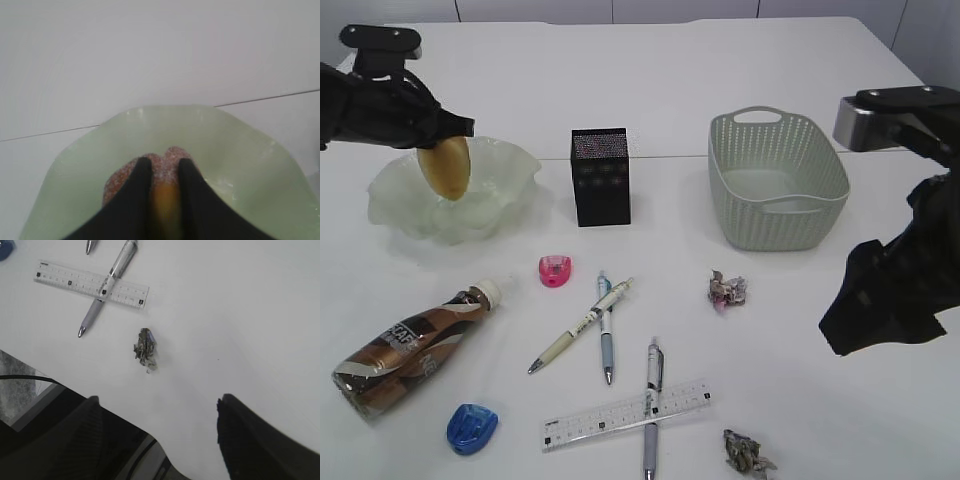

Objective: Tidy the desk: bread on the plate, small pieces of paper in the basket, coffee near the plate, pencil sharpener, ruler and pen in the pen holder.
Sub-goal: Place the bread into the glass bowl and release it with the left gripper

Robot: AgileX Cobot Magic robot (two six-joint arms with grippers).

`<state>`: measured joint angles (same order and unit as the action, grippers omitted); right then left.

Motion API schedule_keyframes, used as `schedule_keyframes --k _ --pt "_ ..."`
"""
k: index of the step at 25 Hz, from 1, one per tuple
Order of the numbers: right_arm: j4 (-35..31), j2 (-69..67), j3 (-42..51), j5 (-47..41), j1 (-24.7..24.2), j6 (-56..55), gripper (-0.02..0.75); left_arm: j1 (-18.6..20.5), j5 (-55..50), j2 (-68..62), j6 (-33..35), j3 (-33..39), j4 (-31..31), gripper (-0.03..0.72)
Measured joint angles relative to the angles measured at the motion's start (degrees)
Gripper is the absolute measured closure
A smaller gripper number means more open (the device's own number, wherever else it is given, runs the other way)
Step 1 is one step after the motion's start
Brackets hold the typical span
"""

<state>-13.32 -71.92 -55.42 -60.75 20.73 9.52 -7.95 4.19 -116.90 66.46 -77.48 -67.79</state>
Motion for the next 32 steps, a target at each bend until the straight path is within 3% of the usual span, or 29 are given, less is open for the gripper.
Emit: schedule_keyframes --k 6,14,17,32 --pt "0.2 0.0 0.0 0.0 0.0 0.0 0.214 0.0 -0.2 -1.5 0.0 -0.3 -0.2 0.542" --pt "0.4 0.0 0.0 1.4 0.0 0.0 0.214 0.0 -0.5 -1.5 0.0 -0.4 -0.4 0.251" --pt "0.4 0.0 0.0 1.4 0.0 0.0 0.214 0.0 -0.8 -0.7 0.0 -0.4 -0.4 0.185" --pt "0.4 0.0 0.0 1.5 0.0 0.0 0.214 0.0 -3.2 2.9 0.0 -0.4 -2.7 0.143"
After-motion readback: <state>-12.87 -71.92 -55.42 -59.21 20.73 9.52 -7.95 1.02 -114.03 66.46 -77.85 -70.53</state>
